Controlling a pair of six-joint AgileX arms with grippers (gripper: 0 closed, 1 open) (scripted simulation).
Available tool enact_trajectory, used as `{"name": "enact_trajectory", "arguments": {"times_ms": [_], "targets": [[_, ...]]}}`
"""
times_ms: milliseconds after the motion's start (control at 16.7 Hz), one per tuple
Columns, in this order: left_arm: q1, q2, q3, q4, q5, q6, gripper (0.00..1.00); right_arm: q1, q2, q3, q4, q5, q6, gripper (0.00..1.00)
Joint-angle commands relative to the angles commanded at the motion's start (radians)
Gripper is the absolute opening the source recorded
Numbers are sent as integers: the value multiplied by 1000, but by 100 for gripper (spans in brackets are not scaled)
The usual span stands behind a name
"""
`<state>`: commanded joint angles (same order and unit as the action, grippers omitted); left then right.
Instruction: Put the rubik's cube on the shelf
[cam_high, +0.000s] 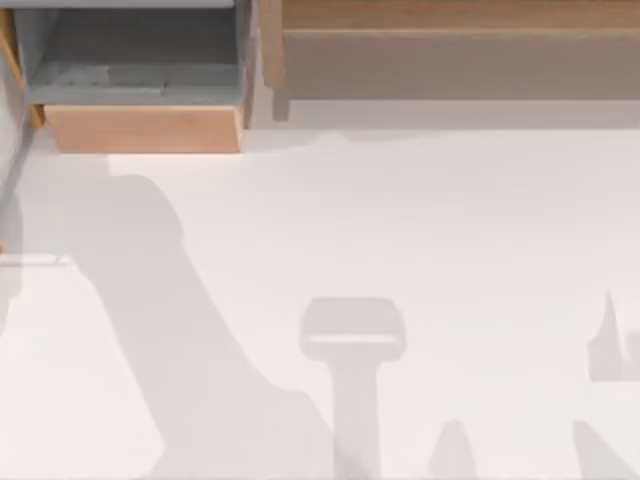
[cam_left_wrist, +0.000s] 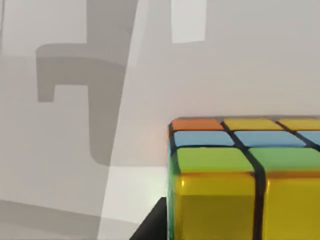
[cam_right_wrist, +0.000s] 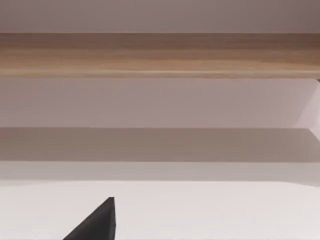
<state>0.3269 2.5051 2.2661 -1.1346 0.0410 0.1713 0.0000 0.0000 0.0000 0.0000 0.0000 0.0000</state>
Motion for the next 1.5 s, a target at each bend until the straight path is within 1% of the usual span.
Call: {"name": "enact_trajectory", "arguments": {"times_ms": [240,480,600,840,1200,1380,1500], "targets": [[8,2,11,-16,4,-3,0,0,0,0,0,0,0,100],[19,13,75,-104,27,-26,0,0,0,0,0,0,0,100],[18,13,110,-132,22,-26,0,0,0,0,0,0,0,100],[3,13,145,-131,0,0,0,0,0,0,0,0,0,100],[9,8,144,-131,2,7,0,0,0,0,0,0,0,100],[43,-63,181,-133,22,79,0,0,0,0,0,0,0,100],[101,-142,236,-121,45,178,0,0,0,0,0,0,0,100]]}}
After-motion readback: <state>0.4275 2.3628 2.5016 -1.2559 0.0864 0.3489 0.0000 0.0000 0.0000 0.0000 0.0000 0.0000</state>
